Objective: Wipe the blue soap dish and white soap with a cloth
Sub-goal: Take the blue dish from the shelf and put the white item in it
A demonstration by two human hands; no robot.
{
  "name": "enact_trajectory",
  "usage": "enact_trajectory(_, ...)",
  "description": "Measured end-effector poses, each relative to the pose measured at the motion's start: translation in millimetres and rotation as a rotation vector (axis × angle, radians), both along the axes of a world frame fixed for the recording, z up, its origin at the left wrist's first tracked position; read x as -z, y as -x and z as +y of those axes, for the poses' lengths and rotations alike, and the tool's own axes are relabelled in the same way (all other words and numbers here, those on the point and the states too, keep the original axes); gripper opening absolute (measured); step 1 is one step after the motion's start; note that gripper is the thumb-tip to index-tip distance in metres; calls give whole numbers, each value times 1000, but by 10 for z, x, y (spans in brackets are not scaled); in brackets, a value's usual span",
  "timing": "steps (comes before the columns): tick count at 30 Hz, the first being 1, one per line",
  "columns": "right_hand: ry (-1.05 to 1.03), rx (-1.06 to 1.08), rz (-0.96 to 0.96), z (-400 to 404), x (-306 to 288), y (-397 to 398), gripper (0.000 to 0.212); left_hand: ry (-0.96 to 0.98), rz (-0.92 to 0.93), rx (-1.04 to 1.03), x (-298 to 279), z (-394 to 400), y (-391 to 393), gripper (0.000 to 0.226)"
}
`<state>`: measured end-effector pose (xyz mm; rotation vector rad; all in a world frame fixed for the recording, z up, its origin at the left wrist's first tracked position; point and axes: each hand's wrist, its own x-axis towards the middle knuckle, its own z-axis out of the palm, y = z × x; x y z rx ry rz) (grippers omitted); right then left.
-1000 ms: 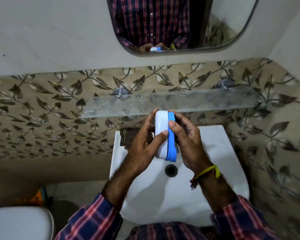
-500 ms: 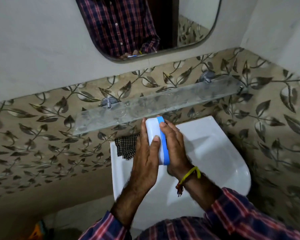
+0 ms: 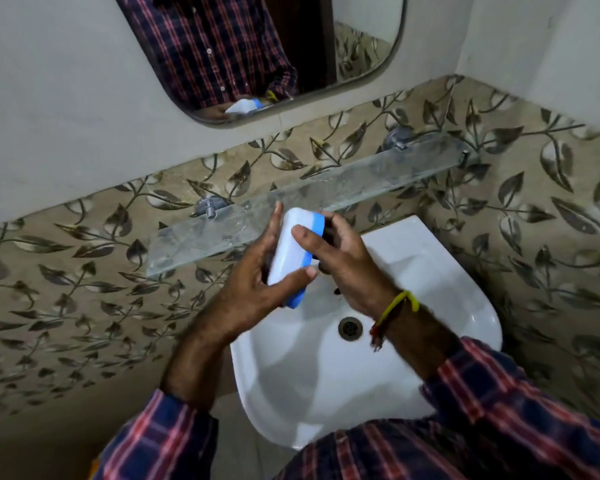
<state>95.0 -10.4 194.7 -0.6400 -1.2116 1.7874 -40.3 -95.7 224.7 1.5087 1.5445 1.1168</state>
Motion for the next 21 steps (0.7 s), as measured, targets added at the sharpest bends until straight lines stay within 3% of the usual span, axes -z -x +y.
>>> enact_trajectory(3,-120,-29,-91,309,-44,-213,49,-29,108,-126,-100,59,116,116)
enact_trajectory(7,-364,17,-220,657,-182,-277,55,-107,134,-262,-178,327,247,117)
enact_trajectory(14,-858,313,-623,1186,-178,-187,64,-255,390,-341,-219,931,321,76)
enact_trajectory(18,-850,330,-741,1252,-63,-140,61,-286,496,-450,-52,1083,254,77)
enact_trajectory(21,-843,323,-841,1298,9,-140,60,-185,491,-485,62,1176,231,86)
